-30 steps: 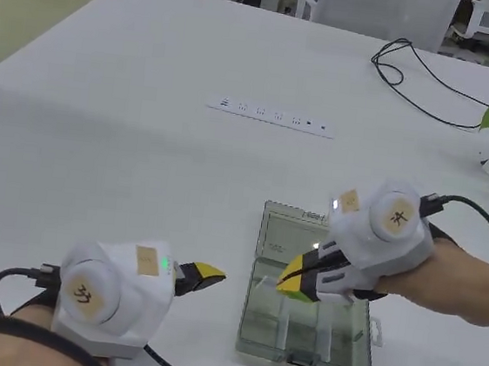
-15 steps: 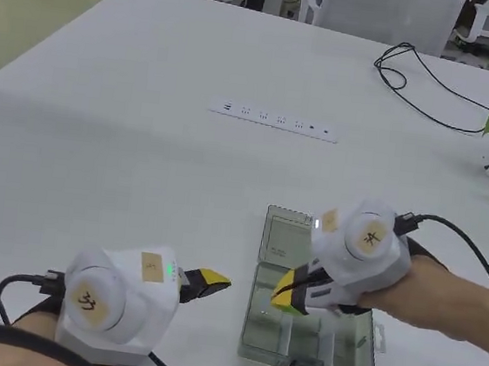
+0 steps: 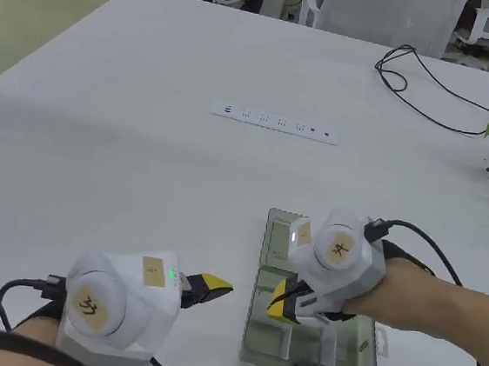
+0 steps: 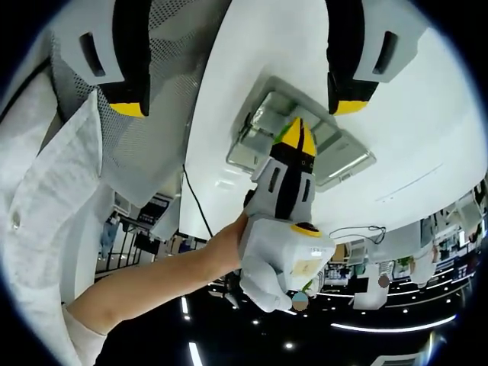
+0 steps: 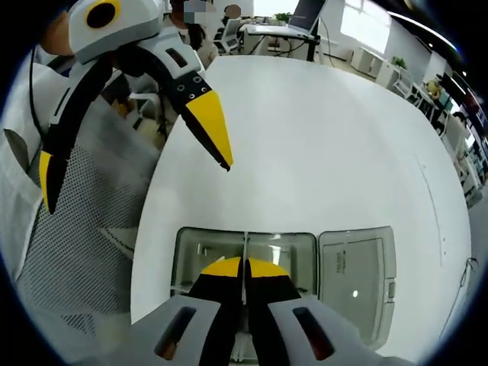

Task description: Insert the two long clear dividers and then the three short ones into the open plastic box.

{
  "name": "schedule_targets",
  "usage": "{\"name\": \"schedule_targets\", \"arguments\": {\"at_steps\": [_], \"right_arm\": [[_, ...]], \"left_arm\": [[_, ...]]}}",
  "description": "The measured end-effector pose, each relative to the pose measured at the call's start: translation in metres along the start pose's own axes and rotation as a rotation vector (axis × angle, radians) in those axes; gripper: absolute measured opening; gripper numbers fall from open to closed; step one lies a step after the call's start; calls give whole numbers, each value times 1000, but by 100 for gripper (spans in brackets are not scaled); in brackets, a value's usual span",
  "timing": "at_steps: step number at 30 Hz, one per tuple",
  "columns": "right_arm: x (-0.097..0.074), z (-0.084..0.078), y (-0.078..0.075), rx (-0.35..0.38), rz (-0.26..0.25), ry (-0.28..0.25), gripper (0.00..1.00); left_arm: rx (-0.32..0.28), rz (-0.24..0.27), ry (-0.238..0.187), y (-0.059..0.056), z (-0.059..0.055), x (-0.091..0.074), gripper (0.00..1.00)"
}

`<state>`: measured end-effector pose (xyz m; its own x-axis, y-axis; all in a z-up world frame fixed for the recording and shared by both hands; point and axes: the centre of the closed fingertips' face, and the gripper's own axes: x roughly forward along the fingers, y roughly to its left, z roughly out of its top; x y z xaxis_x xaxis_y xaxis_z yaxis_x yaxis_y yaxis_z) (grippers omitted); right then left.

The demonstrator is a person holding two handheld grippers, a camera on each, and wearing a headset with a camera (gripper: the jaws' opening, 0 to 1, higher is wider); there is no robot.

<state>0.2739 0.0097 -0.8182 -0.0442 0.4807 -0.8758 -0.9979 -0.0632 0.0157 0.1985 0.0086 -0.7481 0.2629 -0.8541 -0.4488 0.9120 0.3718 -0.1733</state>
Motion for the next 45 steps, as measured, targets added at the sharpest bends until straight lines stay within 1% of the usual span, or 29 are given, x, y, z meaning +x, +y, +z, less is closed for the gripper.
{"name": "schedule_targets", "arguments": {"at_steps": [2,7,8,10,18,23,25,27,28,30,33,38,44,45], "right_arm": [[-1,0,0,8,1,2,2],[1,0,1,-6,-4,20,2],[2,-2,2,-10,-7,34,2],[3,-2,1,-16,-8,36,2],[2,-2,0,-18,-33,19,3],[-2,-1,3,8,-33,-7,7],[-7,3,2,27,-41,-33,8],[-13,8,1,64,-46,-78,9],[-18,12,1,83,-46,-104,9],[-25,14,-2,100,-55,-131,10],[-41,18,-4,137,-64,-183,12],[-61,14,-5,156,-75,-218,16],[-84,1,-3,174,-90,-244,23],[-85,0,-3,174,-91,-245,24]], "left_arm": [[-1,-1,-1,0,0,0,99],[2,-4,-4,0,2,1,99],[4,-6,-2,0,2,1,99],[7,-6,-1,-1,3,1,99],[12,-4,6,-2,2,-1,99],[10,1,6,-2,2,-3,99],[12,3,8,-2,2,-3,99],[12,3,10,-2,2,-3,99],[13,3,10,-3,2,-3,99],[13,4,9,-2,2,-4,99],[13,5,11,-2,2,-4,99],[13,4,11,-3,3,-4,99],[8,8,3,-1,6,-4,99],[8,8,4,-1,6,-3,99]]}}
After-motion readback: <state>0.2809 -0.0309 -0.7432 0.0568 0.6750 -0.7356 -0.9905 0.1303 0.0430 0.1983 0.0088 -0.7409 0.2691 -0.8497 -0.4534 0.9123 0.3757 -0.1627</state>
